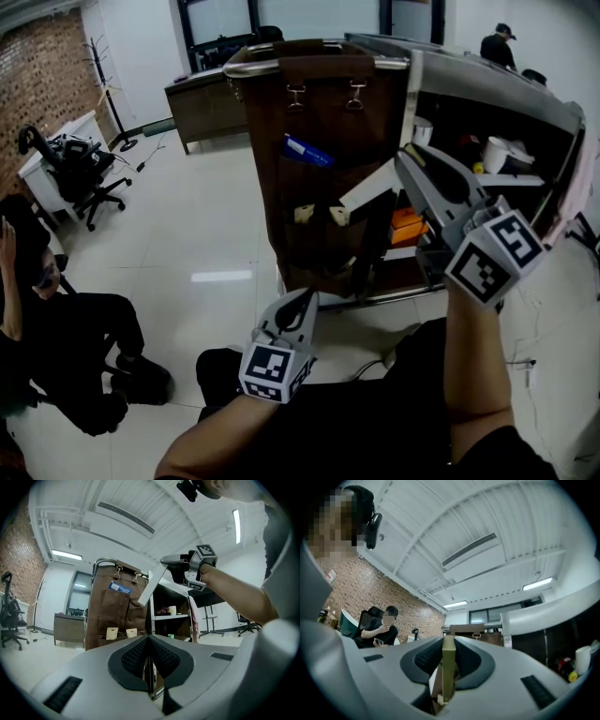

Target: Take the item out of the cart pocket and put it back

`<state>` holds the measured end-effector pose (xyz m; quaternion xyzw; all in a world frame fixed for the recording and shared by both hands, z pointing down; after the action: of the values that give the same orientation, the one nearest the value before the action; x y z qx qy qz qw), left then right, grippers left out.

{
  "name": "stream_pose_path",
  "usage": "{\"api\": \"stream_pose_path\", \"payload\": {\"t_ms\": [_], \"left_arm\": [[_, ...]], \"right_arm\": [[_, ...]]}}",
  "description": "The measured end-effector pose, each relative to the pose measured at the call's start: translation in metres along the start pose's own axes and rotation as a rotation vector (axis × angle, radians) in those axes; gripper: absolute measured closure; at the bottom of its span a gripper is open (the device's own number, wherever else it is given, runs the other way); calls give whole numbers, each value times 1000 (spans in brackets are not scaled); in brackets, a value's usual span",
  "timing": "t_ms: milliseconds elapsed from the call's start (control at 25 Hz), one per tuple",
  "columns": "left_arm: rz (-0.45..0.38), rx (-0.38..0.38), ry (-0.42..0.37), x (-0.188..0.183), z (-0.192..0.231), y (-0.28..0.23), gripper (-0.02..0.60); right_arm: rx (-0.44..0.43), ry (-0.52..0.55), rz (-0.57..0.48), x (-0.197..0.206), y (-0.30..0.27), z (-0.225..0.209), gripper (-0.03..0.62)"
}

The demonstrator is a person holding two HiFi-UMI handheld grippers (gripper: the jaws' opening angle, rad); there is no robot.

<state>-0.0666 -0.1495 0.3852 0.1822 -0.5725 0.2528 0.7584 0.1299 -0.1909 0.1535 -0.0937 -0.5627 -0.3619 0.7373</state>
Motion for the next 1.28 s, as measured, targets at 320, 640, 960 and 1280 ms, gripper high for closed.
{"api": "stream_pose_path", "payload": {"t_ms": [320, 640, 960, 1280], "left_arm": [[-3, -7, 5, -1, 3, -1, 581], [-1, -10, -1, 0, 5, -1, 581], [5, -11, 15, 3, 7, -3, 581], [5, -10, 12, 1, 7, -2, 581]], "right_arm": [[68, 92, -56, -32, -36, -37, 505], [23, 101, 105, 6, -93, -53, 505], [-105, 92, 343, 73, -141, -52, 505], [-131, 65, 419, 105, -147, -50, 505]]}}
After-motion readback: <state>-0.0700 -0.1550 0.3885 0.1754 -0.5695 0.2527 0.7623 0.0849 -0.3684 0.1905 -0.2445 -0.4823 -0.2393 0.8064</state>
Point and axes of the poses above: the fingertips, and each gripper's own axes: y backward along the fingers, z to its left, x out of its underside, the point moved 7 cm from there along y, backward along the fingers, and after that the axes turned 15 degrees about y, right-handed, at the moved point
